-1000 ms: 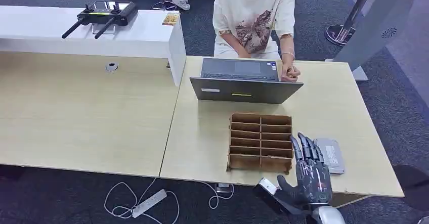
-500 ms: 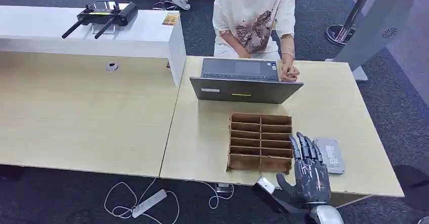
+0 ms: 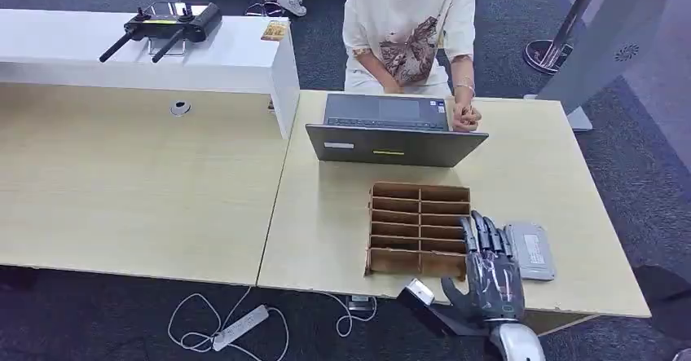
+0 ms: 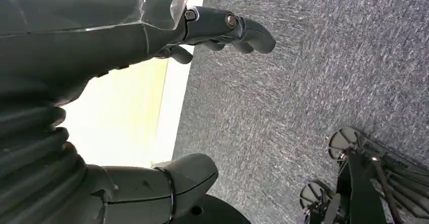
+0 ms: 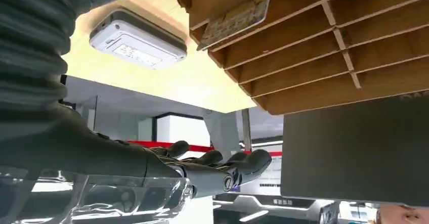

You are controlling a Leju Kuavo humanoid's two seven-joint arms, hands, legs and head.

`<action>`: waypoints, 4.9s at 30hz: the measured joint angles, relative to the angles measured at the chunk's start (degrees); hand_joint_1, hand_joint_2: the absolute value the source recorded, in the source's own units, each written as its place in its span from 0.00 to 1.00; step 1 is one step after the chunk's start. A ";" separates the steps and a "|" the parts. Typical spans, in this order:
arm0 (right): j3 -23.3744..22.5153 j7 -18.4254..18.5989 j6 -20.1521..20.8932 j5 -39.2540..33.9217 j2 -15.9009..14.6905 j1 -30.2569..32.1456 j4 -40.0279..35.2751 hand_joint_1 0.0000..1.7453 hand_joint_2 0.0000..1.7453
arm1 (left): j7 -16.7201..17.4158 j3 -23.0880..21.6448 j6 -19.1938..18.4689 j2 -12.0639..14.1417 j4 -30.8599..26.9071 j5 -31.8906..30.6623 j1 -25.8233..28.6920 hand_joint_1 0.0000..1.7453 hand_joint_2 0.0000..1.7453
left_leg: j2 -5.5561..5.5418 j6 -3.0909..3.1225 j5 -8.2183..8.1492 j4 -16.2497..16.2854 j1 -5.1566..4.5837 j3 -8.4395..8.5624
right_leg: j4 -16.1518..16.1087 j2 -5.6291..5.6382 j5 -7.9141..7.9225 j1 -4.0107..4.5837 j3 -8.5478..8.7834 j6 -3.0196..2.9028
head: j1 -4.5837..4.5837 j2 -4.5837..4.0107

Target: Pass the card to the sensor for recognition and then transmit it.

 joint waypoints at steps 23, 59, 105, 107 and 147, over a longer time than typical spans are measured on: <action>-0.44 0.17 0.74 1.62 0.87 -0.84 1.11 0.08 1.00 | -0.02 0.00 -0.02 0.00 0.00 -0.13 -0.02 0.00 1.00 | 0.00 0.00 0.00 0.00 -0.01 -0.01 | 0.00 0.00 0.00 -0.01 0.00 0.00 | 0.00 0.00; -2.49 2.67 2.42 1.53 0.90 1.16 1.22 0.38 1.00 | -0.61 -0.11 -1.27 0.02 0.00 -1.42 0.00 0.00 1.00 | 0.00 0.00 0.00 0.00 -0.01 -0.01 | -0.01 0.01 0.00 -0.01 -0.01 0.00 | 0.00 0.00; 0.33 0.18 1.11 -0.35 -0.07 -3.97 7.65 0.24 1.00 | -1.29 -0.11 -1.42 0.00 0.00 -1.66 -0.02 0.00 1.00 | 0.00 0.00 0.00 0.00 -0.01 -0.02 | -0.01 0.01 0.00 -0.01 -0.01 0.00 | 0.00 0.00; 0.74 0.07 1.11 -0.35 -0.07 -4.26 7.91 0.27 1.00 | -1.27 -0.11 -1.40 0.00 0.00 -1.66 -0.02 0.00 1.00 | 0.01 0.00 0.00 0.00 -0.01 -0.02 | -0.01 0.01 0.00 -0.01 -0.01 0.00 | 0.00 0.00; 1.60 0.00 0.44 1.97 0.72 -5.01 7.91 0.94 1.00 | -0.63 -0.24 -1.18 -0.09 0.00 -2.38 -0.03 0.00 1.00 | 0.01 0.00 0.00 0.00 -0.01 -0.01 | -0.01 0.00 0.00 -0.01 -0.01 0.00 | 0.00 0.00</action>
